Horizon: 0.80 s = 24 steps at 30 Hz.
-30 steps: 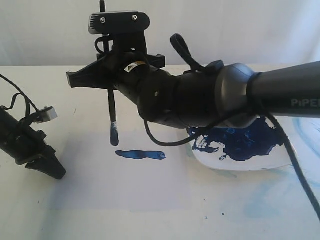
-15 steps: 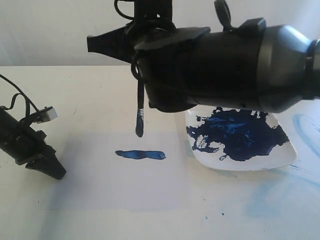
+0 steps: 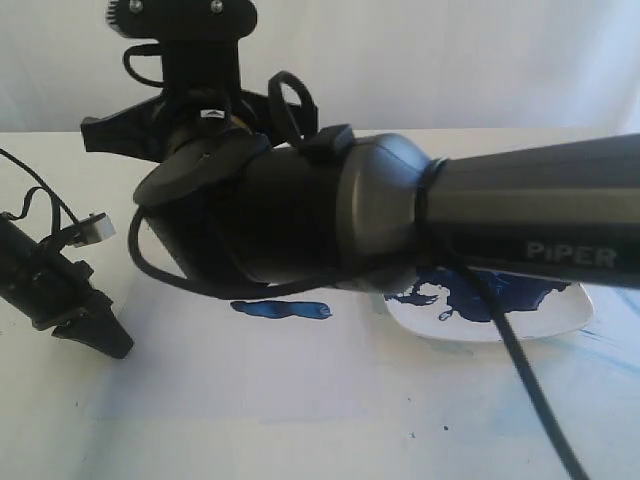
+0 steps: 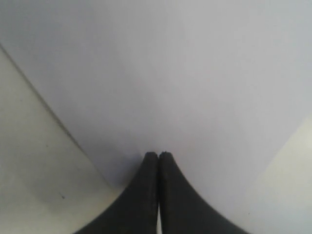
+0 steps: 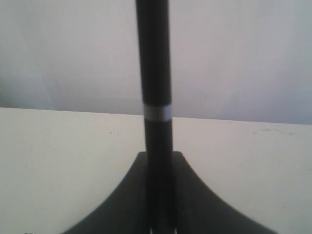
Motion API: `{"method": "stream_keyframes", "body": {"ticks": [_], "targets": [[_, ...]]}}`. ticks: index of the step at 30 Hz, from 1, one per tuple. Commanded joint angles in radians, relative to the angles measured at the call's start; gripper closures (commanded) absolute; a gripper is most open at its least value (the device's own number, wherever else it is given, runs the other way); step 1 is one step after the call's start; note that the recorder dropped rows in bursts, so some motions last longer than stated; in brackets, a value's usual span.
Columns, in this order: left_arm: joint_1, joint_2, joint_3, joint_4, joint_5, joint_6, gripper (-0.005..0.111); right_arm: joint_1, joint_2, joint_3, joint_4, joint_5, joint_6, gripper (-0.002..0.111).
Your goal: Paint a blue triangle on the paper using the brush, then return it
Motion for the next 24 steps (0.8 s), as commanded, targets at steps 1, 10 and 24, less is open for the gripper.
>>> {"method": "stream_keyframes", "body": {"ticks": [1,10,24], "targets": [[0.000,0.005,0.005,-0.016,0.018,0.000,0.107,0.007,0.032,-0.013,-0.032,-0.028,0.013,0.108],[0.000,0.005,0.005,-0.018,0.018,0.000,0.107,0.007,0.074,-0.013,-0.060,-0.024,0.035,0.108],[0.000,0.005,0.005,-0.018,0.024,0.000,0.107,0.007,0.085,-0.013,-0.073,-0.024,0.037,0.108]]}}
